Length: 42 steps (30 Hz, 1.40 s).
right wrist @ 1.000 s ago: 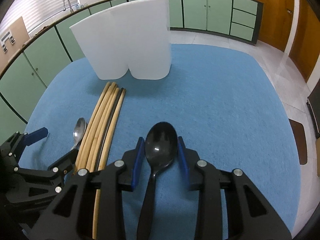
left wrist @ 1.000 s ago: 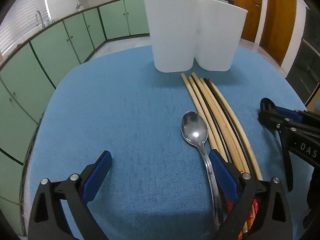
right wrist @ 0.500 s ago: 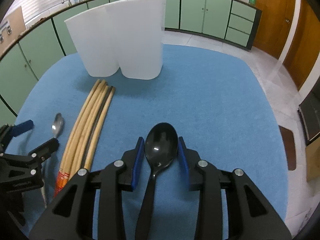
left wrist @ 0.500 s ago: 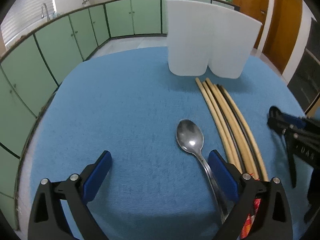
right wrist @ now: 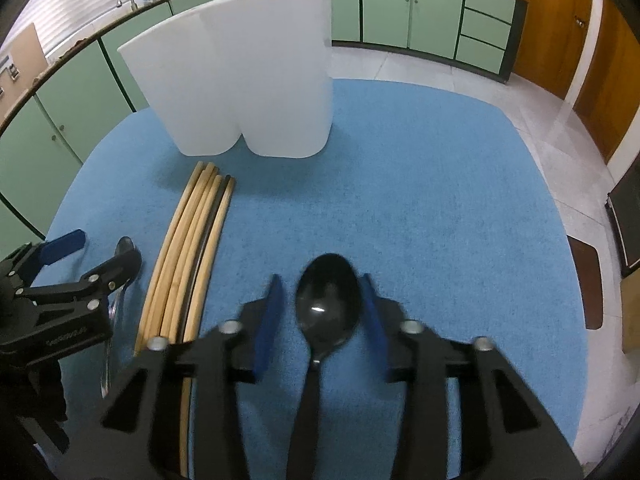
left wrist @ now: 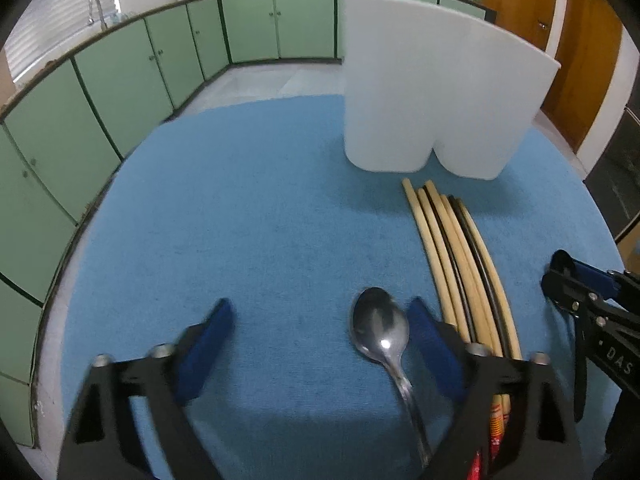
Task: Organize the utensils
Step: 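Lift the black spoon with the right gripper while the left gripper grasps the silver spoon, then lower both spoons into the white holder and open both grippers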
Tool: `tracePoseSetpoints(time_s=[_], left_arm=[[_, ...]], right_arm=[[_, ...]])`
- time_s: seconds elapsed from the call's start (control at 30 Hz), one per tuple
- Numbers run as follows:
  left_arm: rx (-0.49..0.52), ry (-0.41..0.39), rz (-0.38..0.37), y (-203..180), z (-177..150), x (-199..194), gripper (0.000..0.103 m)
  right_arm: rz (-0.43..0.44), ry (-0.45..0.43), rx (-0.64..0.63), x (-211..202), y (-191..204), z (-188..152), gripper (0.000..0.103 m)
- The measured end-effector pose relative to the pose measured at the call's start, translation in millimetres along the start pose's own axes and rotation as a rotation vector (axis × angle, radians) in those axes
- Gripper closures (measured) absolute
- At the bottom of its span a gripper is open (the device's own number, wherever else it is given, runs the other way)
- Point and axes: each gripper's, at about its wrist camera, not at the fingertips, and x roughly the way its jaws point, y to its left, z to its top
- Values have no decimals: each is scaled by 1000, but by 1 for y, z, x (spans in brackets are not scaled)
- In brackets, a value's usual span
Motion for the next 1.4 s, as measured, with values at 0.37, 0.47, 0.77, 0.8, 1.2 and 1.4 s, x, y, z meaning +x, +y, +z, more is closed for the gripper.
tracePoseSetpoints(time_s=[0.37, 0.47, 0.77, 0.8, 1.2, 1.4], left_arm=[[9, -72, -124, -6, -4, -15, 75], [-3, -177, -169, -2, -13, -30, 75], [32, -474, -195, -2, -37, -81, 76], [30, -493, -199, -2, -37, -85, 76], [37, -693, -238, 0, -30, -123, 77], [12, -825, -286, 8, 18, -155, 77]], right_arm=[[67, -187, -20, -28, -8, -5, 72], [89, -249, -15, -38, -11, -7, 72], [113, -370, -49, -58, -10, -9, 73], [107, -388, -62, -60, -8, -7, 73], [211, -571, -27, -105, -15, 25, 73], [235, -724, -26, -134, -17, 81, 72]])
